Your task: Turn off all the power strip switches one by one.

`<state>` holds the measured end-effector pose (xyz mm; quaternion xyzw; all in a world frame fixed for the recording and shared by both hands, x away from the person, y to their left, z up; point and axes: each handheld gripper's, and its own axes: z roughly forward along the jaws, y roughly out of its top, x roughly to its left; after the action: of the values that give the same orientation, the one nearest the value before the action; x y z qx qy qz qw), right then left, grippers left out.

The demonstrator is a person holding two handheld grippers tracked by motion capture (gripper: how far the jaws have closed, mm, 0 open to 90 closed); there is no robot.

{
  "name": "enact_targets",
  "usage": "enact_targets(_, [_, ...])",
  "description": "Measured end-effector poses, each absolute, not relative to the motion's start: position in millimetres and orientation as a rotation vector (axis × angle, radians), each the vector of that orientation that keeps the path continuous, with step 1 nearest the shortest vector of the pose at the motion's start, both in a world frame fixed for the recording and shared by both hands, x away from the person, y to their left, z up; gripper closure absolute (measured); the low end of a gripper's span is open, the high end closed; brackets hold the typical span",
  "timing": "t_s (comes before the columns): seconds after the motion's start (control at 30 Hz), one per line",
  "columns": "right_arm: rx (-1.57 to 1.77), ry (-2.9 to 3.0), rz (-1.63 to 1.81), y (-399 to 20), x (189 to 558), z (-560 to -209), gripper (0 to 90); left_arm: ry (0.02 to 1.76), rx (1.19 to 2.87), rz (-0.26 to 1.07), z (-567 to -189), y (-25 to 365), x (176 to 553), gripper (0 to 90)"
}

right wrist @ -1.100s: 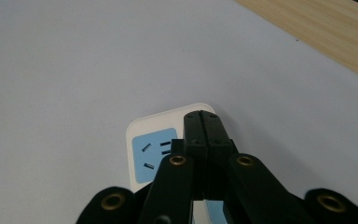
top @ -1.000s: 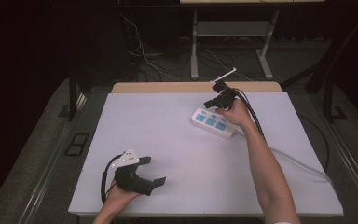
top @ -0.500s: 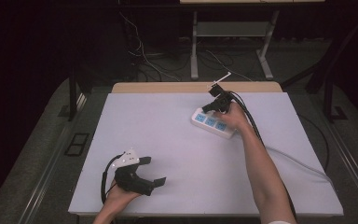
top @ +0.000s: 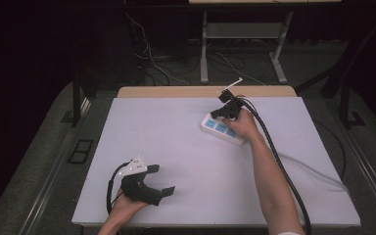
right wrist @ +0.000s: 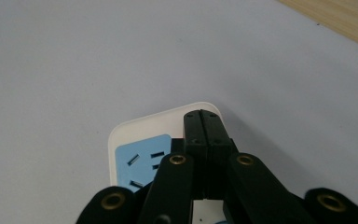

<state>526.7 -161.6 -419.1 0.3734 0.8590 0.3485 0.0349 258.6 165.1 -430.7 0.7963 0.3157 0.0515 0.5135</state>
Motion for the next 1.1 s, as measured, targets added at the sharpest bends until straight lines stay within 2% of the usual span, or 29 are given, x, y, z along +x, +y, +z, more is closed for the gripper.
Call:
enact_targets(0.67, [1.216,2.583,1.197,-167,525,-429,90.0,0.756,1.92,0.126,-431,165,259,0.0])
enact_targets(1.1, [1.208,2.6,1.169,-168,520,-416,90.0,0.763,1.911,0.125,-431,166,259,0.0])
